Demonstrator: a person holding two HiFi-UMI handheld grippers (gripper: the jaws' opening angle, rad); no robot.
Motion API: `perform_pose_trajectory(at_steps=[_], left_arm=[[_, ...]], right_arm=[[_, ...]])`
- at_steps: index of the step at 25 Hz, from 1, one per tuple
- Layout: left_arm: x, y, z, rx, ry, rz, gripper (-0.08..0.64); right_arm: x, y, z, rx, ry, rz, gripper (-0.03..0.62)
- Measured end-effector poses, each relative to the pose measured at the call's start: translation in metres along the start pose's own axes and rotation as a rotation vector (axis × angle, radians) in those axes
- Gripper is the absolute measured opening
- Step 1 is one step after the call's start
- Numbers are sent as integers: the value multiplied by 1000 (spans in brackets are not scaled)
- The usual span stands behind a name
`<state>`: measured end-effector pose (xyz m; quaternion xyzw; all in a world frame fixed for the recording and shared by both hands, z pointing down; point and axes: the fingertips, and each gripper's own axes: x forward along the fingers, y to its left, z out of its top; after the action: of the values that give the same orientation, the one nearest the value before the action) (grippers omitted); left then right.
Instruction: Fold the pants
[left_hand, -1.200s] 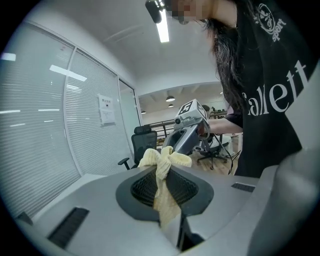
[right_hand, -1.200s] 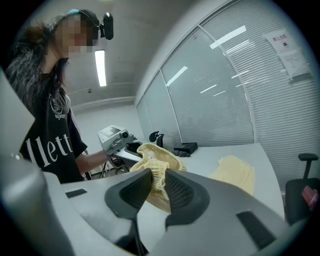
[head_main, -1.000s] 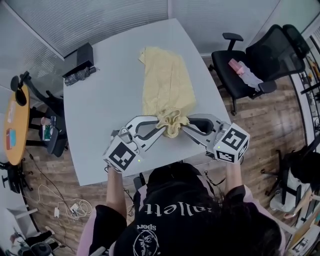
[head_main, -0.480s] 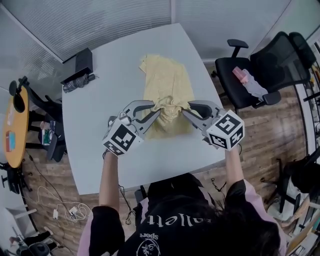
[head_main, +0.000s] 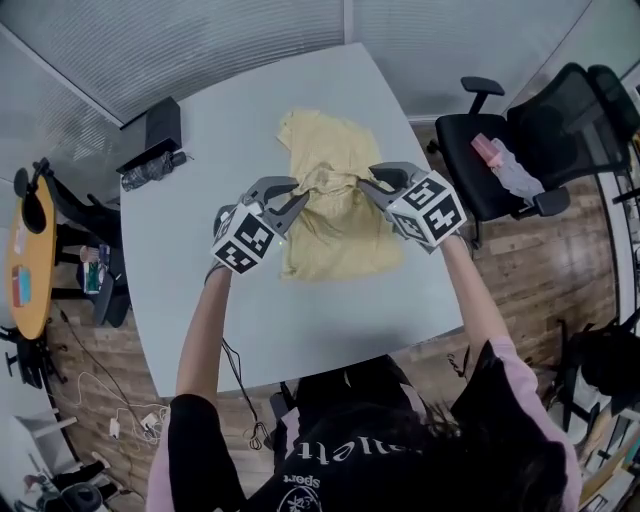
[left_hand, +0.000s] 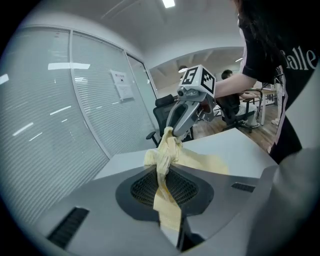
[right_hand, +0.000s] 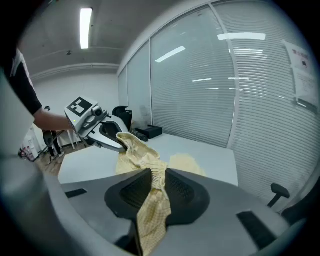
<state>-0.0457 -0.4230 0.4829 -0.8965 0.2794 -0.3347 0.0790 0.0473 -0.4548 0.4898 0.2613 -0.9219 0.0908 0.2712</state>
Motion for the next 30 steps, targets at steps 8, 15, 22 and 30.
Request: perform_pose_trajectory(at_steps=[8,15,22,30], left_arm=[[54,4,-76,-172,193,147,60],[67,2,-105,-520,184,186,254],[48,-5,-93,-503,142,171,279],[16,-24,-47,-450,15,150,279]], right_arm=[[67,-28,-54,23,69,-112,95],[87,-37,-89,56,101,-170,223],[63,-25,-78,90,23,-160,258],[24,13,-43,92,-108,-135,245]])
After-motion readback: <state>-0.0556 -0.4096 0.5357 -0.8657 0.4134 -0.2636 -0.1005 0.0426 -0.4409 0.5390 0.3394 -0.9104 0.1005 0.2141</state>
